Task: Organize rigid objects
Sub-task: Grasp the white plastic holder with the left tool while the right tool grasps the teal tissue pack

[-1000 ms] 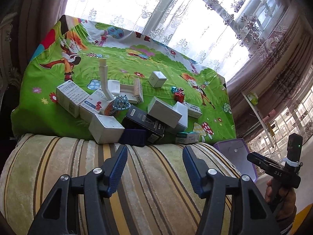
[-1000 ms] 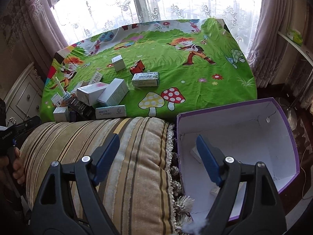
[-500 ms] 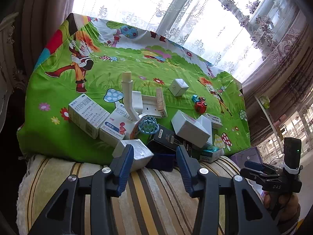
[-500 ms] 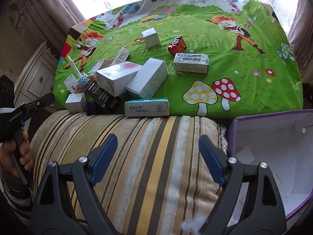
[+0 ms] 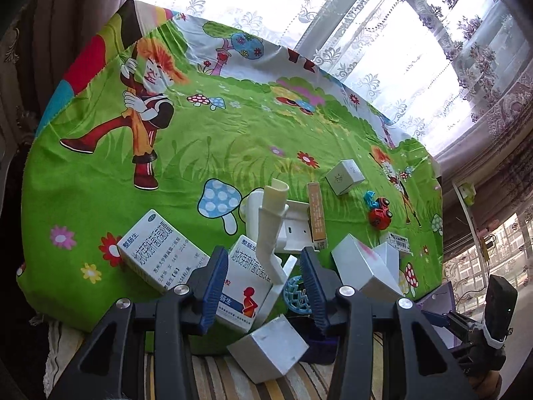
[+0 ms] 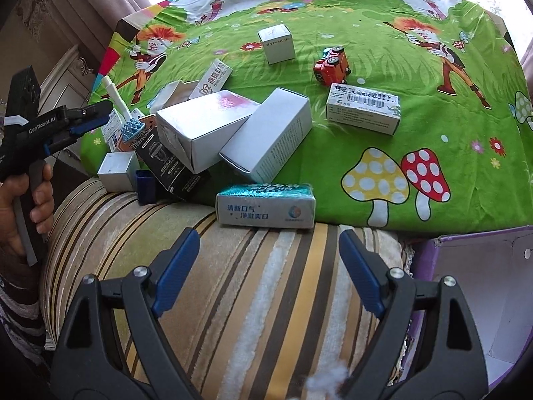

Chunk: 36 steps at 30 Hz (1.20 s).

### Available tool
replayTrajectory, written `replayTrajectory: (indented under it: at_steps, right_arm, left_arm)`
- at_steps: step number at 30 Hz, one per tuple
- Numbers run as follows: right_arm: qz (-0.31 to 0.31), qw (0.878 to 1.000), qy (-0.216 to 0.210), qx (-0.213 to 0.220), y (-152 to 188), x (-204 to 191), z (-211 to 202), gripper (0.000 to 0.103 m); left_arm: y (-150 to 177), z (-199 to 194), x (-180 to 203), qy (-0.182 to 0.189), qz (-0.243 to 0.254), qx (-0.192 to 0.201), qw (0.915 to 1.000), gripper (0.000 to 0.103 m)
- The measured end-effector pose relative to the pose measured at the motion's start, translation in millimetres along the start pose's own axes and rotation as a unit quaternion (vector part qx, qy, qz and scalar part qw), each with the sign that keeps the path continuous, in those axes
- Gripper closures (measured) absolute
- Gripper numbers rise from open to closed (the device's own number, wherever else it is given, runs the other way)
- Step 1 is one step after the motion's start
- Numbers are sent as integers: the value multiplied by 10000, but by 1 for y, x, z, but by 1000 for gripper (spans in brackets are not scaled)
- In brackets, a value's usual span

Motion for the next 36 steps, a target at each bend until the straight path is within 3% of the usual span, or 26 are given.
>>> replayTrajectory:
  at_steps: [7, 15, 17, 18, 36]
  right_arm:
    - [-52, 9998, 34, -181, -10, -2, 20, 15]
    - [-147, 9993, 82, -334, -17, -8, 35, 15]
    - [-194, 9992, 111, -343, -16, -9, 36, 19]
    - [-212, 9991, 120, -342, -16, -10, 36, 27]
    - [-176, 9993, 99, 308, -7, -7, -3, 27]
  left_arm:
    - [-8, 14, 0, 48, 62, -17, 10000, 57]
    - [-7, 22, 3, 145, 122, -86, 9998, 87]
    - [-6, 19, 2, 163, 91, -44, 9998, 88]
    - [-6, 18, 2, 175, 73, -24, 9998, 88]
    - [-3, -23, 20, 462, -182, 446, 9978, 90]
Point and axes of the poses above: each gripper's, at about its wrist camera, not at the fingertips, and z roughly the way its jaws point, x to its right, y to its underside, the point moved 7 cm from there along z, roughly the way its jaws point, and after that the axes turned 6 degrees about z, right-handed, at the moved point
